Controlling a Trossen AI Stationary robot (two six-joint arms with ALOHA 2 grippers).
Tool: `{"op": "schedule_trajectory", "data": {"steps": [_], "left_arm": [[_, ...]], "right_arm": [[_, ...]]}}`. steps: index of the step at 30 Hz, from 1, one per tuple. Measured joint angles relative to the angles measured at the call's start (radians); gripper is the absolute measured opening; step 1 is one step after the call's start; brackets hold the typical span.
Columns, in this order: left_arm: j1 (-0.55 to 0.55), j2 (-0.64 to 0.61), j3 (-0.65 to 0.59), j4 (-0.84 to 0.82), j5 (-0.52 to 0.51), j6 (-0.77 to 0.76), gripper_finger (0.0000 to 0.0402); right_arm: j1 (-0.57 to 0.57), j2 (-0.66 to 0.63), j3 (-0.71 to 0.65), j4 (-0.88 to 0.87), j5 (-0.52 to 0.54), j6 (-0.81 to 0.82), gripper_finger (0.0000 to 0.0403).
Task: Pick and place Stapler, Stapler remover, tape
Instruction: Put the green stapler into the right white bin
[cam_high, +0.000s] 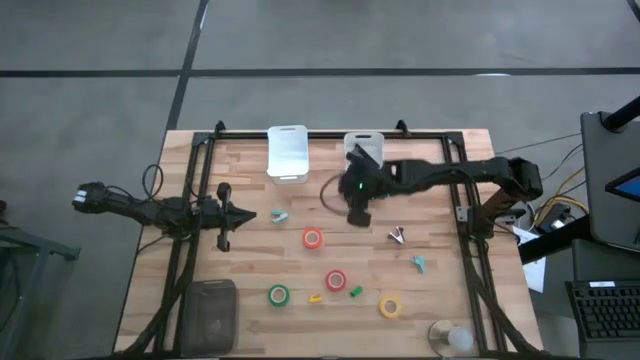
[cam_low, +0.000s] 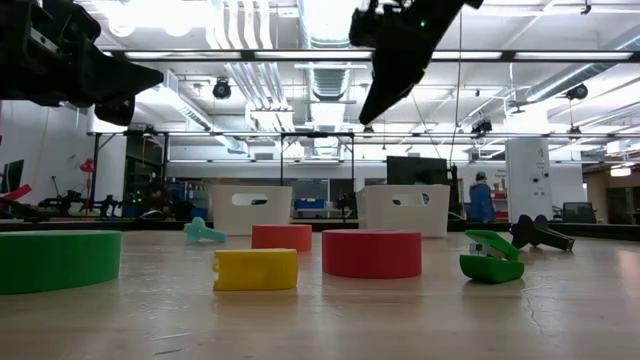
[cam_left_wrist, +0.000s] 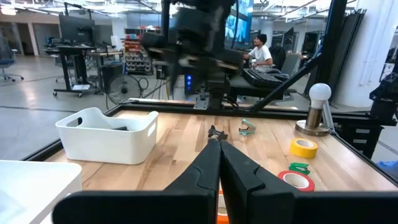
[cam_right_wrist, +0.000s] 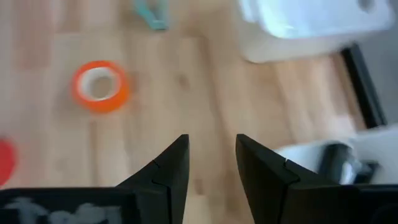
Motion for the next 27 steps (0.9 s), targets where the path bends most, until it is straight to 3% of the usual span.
{"op": "schedule_trajectory", "data": {"steps": [8,16,27], "left_arm": [[0.000,0.000,0.000,-0.001,0.000,0.000,0.0012],[0.000,0.000,0.000,-0.002,0.000,0.000,0.0012],[0.000,0.000,0.000,-0.003,0.000,0.000,0.0012]], "right_arm": [[0.187,0.033,-0.022,-0.022,0.000,-0.044,0.0111],[0.348,0.033,-0.185,0.086,-0.004,-0.037,0.0107],[0.488,0.034,-0.347,0.361,-0.047,0.031,0.0177]]}}
